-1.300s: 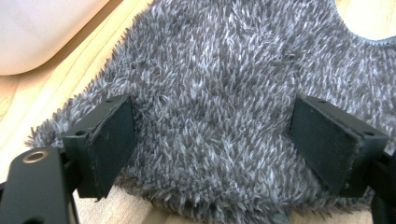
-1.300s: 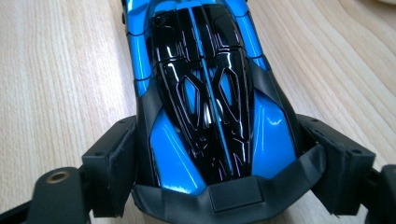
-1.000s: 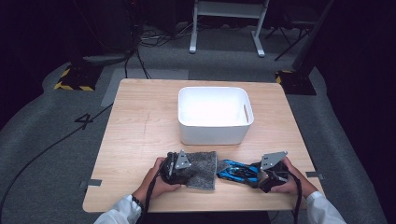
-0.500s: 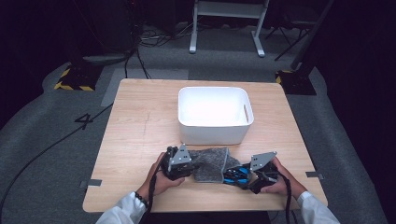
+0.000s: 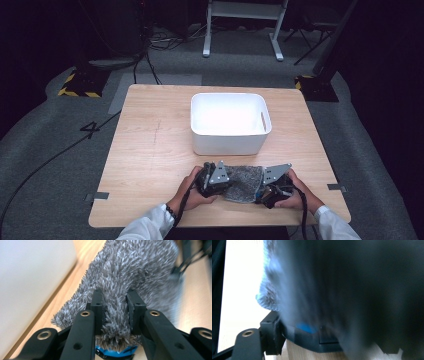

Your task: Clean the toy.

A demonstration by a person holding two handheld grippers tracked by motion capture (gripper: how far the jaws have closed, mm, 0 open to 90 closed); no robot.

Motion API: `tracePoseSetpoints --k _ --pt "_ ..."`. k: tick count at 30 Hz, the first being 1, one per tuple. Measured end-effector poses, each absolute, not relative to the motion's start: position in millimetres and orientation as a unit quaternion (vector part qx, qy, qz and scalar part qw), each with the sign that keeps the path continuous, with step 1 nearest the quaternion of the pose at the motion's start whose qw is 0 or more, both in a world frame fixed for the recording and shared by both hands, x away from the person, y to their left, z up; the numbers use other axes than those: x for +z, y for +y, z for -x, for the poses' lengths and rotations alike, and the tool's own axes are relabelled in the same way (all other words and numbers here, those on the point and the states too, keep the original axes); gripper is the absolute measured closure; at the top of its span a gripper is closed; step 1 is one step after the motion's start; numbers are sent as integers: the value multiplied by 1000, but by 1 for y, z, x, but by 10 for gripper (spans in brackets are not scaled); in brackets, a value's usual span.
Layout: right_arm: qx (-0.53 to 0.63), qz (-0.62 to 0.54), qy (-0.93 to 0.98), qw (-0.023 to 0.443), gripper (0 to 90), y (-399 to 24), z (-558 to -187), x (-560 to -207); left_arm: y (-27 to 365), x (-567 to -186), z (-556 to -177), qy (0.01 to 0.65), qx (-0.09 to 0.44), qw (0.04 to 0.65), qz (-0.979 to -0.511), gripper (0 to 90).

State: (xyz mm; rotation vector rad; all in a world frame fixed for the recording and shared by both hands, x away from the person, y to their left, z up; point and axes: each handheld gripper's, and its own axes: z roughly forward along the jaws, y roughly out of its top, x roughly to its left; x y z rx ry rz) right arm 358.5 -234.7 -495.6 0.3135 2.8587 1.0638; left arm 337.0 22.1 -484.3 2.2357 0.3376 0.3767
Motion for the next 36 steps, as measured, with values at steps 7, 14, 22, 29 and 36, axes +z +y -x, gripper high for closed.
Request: tracePoseSetpoints --k 7,14,22,29,36 --pt "348 -102 931 37 245 -238 -358 -496 30 -485 -338 123 139 402 -897 722" --pt "351 -102 930 38 245 -239 -358 -496 53 -487 -341 138 123 380 -906 727" --pt "353 -101 929 40 244 -238 -358 -497 69 -491 -341 162 120 361 -910 740" --pt "353 -102 929 44 243 -236 -358 -497 48 -481 -325 110 98 399 -905 742" --pt "355 -103 928 45 243 -236 -358 -498 13 -480 -320 75 88 402 -908 742"
